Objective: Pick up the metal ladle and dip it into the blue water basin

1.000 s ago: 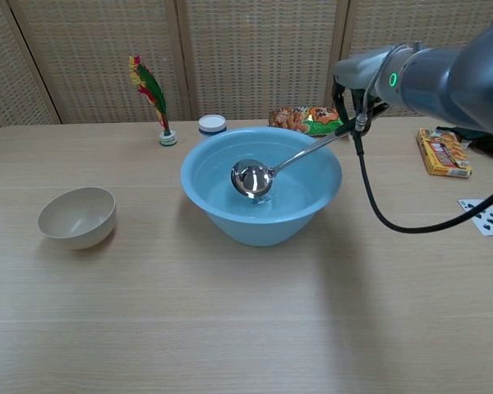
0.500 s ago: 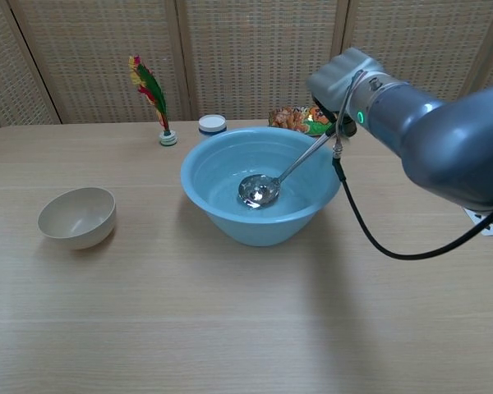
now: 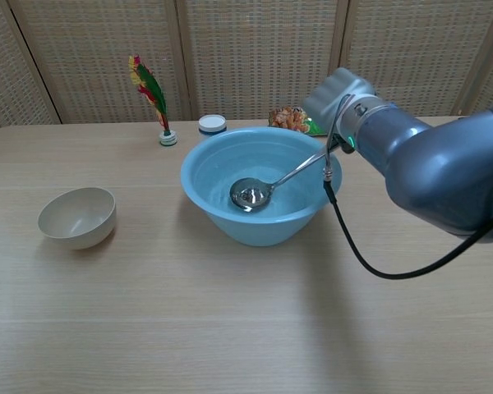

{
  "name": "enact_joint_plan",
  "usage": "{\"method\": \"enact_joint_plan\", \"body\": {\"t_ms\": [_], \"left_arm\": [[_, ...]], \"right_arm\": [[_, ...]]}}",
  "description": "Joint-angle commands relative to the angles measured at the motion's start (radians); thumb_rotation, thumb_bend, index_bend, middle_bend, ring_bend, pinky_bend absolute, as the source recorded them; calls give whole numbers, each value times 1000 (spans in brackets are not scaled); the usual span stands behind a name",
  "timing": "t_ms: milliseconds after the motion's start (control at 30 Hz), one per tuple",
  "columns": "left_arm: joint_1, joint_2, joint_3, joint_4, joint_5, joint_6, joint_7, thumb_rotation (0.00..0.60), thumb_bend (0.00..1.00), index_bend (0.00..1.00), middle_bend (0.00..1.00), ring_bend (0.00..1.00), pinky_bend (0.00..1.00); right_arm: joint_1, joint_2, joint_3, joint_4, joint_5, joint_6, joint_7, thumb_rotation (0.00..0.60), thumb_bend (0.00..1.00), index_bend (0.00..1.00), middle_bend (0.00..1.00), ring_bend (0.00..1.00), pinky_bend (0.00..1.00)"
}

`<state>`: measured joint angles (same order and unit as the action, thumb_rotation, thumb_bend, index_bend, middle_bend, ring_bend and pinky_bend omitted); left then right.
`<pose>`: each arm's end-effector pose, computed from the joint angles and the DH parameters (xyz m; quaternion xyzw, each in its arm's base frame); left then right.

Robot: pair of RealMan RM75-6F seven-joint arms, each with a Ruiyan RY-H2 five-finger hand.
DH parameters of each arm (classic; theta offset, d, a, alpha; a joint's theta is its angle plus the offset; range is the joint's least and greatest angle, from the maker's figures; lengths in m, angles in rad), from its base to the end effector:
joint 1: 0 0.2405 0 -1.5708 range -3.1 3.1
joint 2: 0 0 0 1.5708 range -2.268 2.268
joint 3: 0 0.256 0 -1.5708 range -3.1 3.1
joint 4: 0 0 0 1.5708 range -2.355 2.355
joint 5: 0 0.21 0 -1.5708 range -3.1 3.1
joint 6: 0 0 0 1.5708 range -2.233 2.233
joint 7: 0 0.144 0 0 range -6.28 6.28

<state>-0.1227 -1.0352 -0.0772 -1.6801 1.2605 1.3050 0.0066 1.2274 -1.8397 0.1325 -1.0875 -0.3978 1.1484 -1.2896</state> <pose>-0.3345 0.1937 0.1725 -0.5544 -0.4696 -0.3159 0.6102 -0.0728 -0.4249 -0.0566 0.7584 -0.1153 0.1069 0.6326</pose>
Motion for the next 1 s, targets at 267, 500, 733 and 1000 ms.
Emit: {"method": "enact_joint_plan", "body": {"t_ms": [267, 500, 733, 1000], "left_arm": [[0, 0, 4, -7, 9, 5, 6, 600, 0, 0, 0, 0, 0], [1, 5, 6, -10, 14, 3, -5, 600, 0, 0, 0, 0, 0], [1, 8, 9, -14, 20, 2, -11, 600, 0, 0, 0, 0, 0], [0, 11, 10, -15, 19, -1, -15, 600, 0, 0, 0, 0, 0]], "right_arm": [[-28, 48, 90, -145, 63, 56, -63, 600, 831, 836, 1000, 999, 1000], [-36, 111, 213, -270, 202, 102, -83, 600, 845, 839, 1000, 999, 1000], [-37, 177, 279, -373, 290, 155, -109, 600, 847, 843, 1000, 999, 1000], [-40, 239, 333, -450, 366, 180, -110, 600, 846, 843, 1000, 999, 1000]]}}
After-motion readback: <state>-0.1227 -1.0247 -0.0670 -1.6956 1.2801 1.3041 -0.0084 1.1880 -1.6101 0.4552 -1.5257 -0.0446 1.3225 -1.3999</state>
